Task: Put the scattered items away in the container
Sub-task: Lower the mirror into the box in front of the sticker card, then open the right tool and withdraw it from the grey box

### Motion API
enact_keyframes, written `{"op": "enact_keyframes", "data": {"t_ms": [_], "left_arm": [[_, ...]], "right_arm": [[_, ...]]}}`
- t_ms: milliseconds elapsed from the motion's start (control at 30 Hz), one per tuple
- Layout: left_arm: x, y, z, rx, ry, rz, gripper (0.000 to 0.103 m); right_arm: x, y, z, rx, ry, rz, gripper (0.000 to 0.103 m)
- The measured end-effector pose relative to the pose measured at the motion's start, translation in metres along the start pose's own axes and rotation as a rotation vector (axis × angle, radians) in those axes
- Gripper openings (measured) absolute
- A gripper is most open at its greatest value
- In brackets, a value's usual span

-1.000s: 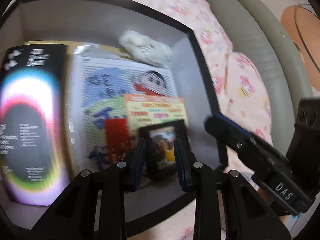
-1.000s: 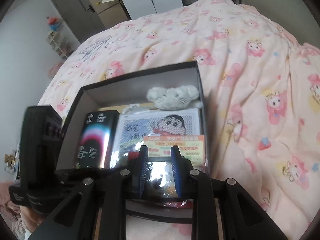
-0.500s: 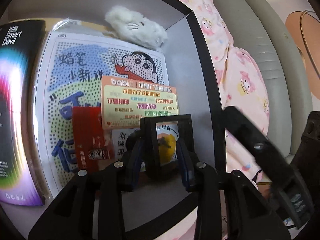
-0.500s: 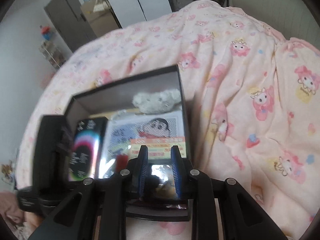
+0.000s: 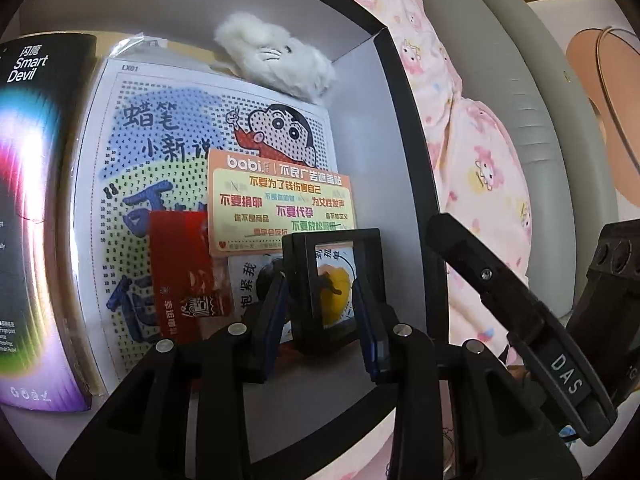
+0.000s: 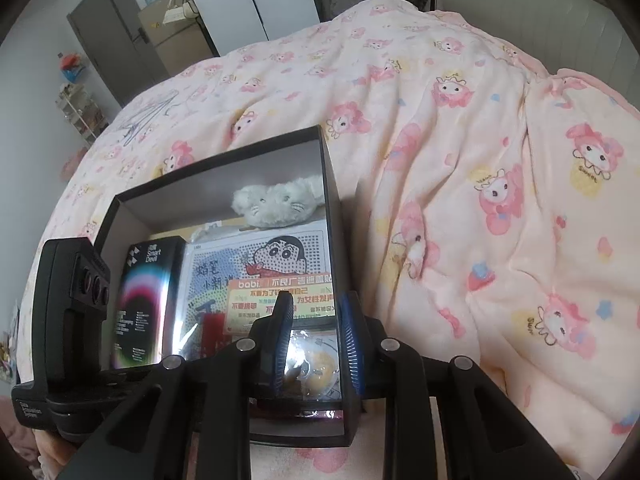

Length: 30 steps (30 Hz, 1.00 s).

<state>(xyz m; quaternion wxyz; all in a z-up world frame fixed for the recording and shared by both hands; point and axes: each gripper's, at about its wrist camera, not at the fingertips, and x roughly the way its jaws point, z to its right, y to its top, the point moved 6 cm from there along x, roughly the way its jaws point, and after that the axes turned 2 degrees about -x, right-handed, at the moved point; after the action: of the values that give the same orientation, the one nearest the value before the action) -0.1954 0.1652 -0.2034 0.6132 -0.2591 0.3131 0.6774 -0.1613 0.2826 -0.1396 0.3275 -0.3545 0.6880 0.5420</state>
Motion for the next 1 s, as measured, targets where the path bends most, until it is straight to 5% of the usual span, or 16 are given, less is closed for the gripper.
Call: {"op": "enact_keyframes", "data": {"t_ms": [233,333,600,833,1000], "left_arm": [[-0.055,0.005,0.01,0.09,0.174,0.183,0.063],[-0.094,0.005,0.015,0.131,0.285,0.302,0.073],[-0.183,-0.006,0.032,0.208,0.412,0.523,0.086],[-0.246,-0.041,0.053,0.255,0.516,0.651,0.095],[-0.276,-0.081,0.065,0.265,0.52,0.7,0.095]], "right_arm": [[-0.027,0.008,-0.014,-0.054,0.019,0.111,0.026],[-0.045,0.014,-0.026,-0.067,0.013,0.155,0.049],[-0.101,0.022,-0.06,-0.081,-0.01,0.24,0.074],[-0.155,0.014,-0.091,-0.117,-0.014,0.293,0.078],[-0.194,-0.012,-0.101,-0.098,-0.02,0.316,0.078]]}}
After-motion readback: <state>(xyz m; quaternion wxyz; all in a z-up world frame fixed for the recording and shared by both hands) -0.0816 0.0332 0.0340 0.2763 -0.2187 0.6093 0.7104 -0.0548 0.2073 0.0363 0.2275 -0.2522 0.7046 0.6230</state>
